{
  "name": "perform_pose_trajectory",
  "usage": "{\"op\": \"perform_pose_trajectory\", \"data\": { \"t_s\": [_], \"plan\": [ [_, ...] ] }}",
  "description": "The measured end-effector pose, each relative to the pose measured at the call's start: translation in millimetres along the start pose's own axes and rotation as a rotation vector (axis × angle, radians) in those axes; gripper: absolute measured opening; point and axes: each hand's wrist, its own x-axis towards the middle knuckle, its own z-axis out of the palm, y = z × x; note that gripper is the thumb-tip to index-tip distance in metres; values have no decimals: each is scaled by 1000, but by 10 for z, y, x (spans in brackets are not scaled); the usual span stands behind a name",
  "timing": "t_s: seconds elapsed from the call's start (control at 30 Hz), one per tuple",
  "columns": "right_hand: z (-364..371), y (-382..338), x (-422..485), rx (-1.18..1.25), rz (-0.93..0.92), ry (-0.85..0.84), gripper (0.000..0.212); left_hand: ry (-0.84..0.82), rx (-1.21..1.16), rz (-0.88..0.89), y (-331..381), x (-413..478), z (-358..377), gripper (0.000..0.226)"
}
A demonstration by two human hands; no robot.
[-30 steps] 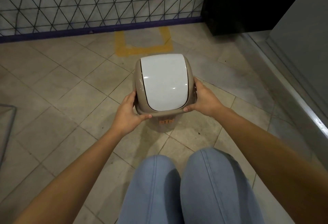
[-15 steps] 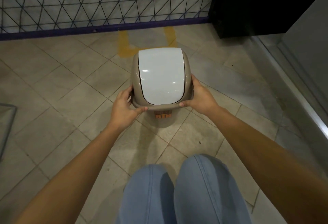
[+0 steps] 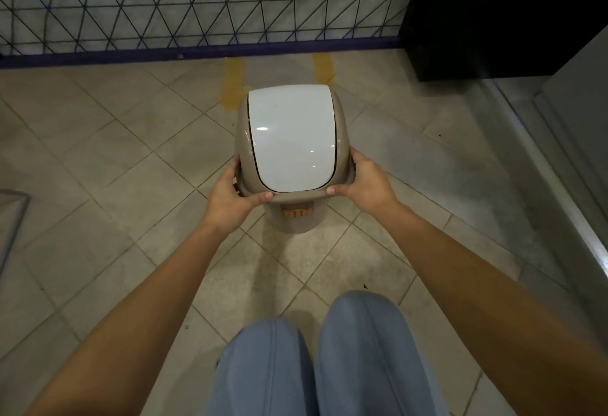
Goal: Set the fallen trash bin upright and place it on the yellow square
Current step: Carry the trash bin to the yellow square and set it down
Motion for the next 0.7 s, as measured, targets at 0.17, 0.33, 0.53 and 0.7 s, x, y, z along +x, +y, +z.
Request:
{"op": "perform_pose_trajectory", "data": {
  "t_s": [0.17, 0.33, 0.53, 0.7],
  "plan": [
    [46, -11, 5, 26, 22, 45, 85, 10, 16, 28, 22, 17, 36, 92],
    [26, -75, 109, -9, 32, 45, 77, 25, -7, 25, 55, 90, 50, 94],
    [45, -114, 309, -4, 52, 46, 76, 33, -30, 45, 25, 306, 12, 94],
    [17, -154, 458, -37, 59, -11, 85, 2, -24, 42, 1, 445, -51, 99]
  ]
}}
